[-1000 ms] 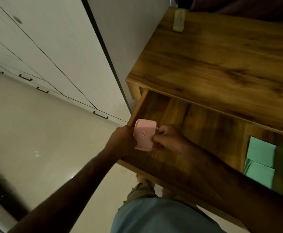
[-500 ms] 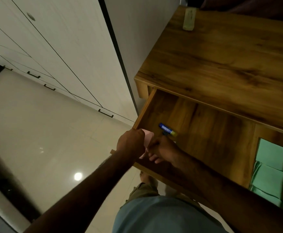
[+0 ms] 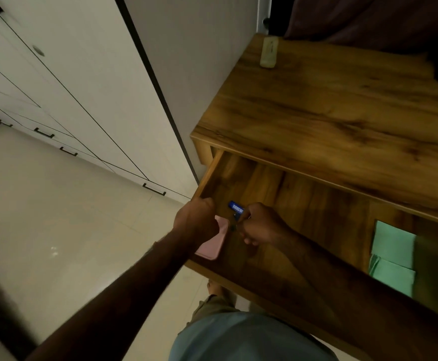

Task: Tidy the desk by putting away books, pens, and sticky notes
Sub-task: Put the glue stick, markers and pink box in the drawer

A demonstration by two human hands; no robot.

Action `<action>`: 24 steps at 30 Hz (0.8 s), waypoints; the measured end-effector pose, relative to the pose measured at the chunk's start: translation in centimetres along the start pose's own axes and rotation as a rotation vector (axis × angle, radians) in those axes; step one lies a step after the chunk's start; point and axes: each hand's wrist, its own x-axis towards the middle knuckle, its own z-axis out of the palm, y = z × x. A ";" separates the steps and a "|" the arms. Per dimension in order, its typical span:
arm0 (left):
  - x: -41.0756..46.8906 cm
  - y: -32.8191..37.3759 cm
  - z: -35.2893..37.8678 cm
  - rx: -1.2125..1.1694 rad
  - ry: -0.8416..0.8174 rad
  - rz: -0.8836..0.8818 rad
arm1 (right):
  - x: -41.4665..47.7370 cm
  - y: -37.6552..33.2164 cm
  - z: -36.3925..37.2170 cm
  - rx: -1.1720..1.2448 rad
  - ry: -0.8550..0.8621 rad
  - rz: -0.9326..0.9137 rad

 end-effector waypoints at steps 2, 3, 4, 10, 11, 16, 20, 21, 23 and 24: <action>-0.1 0.9 -0.6 0.015 0.028 0.022 | 0.0 -0.2 -1.0 -0.020 0.012 -0.028; -0.1 1.4 -0.9 0.021 0.044 0.043 | 0.0 -0.3 -1.6 -0.036 0.024 -0.052; 0.0 1.8 -1.2 0.021 0.056 0.065 | -0.1 -0.5 -2.2 -0.062 0.039 -0.083; 1.7 5.4 -4.1 -0.022 0.162 0.154 | 0.3 -2.7 -6.1 -0.204 0.187 -0.221; 2.2 6.2 -4.9 -0.025 0.189 0.173 | 0.4 -3.3 -6.9 -0.187 0.223 -0.244; 5.9 10.0 -9.7 -0.021 0.309 0.229 | 1.4 -5.8 -13.3 -0.276 0.370 -0.227; 10.1 12.2 -12.9 -0.064 0.353 0.243 | 3.4 -8.0 -17.8 -0.248 0.465 -0.232; 11.1 12.6 -13.6 -0.081 0.360 0.252 | 4.1 -8.5 -18.7 -0.241 0.473 -0.230; 13.9 13.1 -15.0 -0.107 0.366 0.283 | 5.9 -9.5 -20.8 -0.218 0.487 -0.224; 15.5 13.2 -15.6 -0.139 0.359 0.291 | 7.1 -10.0 -21.7 -0.198 0.487 -0.216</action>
